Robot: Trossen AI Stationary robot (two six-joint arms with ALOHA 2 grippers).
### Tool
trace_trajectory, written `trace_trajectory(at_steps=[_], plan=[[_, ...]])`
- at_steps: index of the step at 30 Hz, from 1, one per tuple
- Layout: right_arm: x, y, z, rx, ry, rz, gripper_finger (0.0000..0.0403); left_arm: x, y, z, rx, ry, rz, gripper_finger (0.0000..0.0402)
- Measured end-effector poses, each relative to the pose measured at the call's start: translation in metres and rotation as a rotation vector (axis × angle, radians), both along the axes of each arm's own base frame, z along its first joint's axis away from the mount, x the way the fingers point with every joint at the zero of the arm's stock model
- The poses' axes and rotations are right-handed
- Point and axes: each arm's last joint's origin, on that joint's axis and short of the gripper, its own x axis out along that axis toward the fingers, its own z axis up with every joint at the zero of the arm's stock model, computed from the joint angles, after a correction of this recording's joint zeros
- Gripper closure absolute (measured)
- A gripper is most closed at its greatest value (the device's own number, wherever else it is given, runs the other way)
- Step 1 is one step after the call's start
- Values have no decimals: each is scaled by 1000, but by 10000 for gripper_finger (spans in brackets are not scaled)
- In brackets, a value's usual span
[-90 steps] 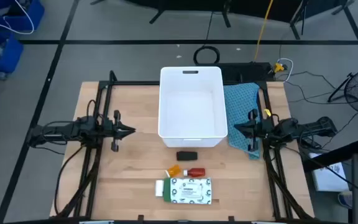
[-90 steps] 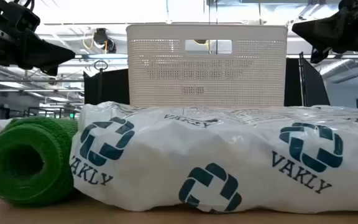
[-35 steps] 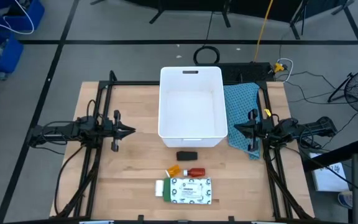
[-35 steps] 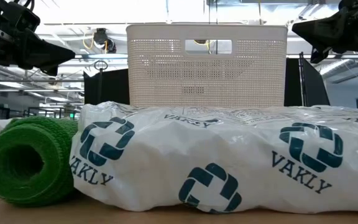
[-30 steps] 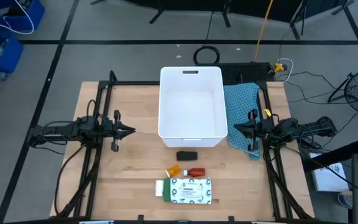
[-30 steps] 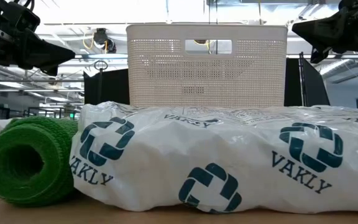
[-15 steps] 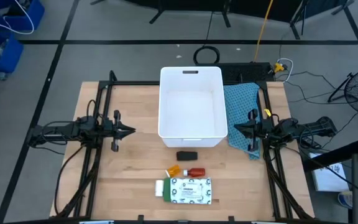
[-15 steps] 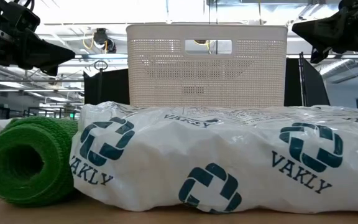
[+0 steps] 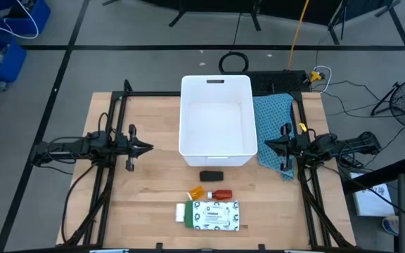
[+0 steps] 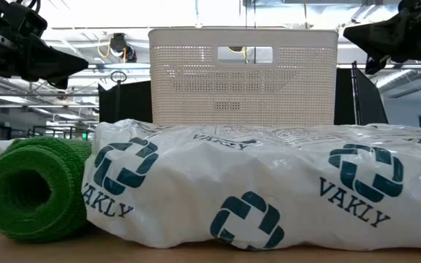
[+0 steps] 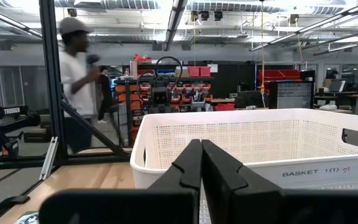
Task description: Pick & place medical supplies in basket/bin
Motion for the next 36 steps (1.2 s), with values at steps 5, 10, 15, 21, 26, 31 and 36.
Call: trace_trajectory(at_steps=[5,10,15,21,26,31,36], plan=[[0,0,0,0,0,0,403,0,0,0,0,0,0,364],[0,0,0,0,0,0,403,0,0,0,0,0,0,364],[0,0,0,0,0,0,403,0,0,0,132,3,6,364],[0,0,0,13,-2,3,403,0,0,0,149,4,4,364],[0,0,0,14,-6,4,403,0,0,5,96,-50,-7,364],[0,0,1,36,-19,9,403,0,0,11,-72,-116,-3,364],[-2,0,6,-3,-58,-4,403,-1,0,17,-106,-175,-7,364]])
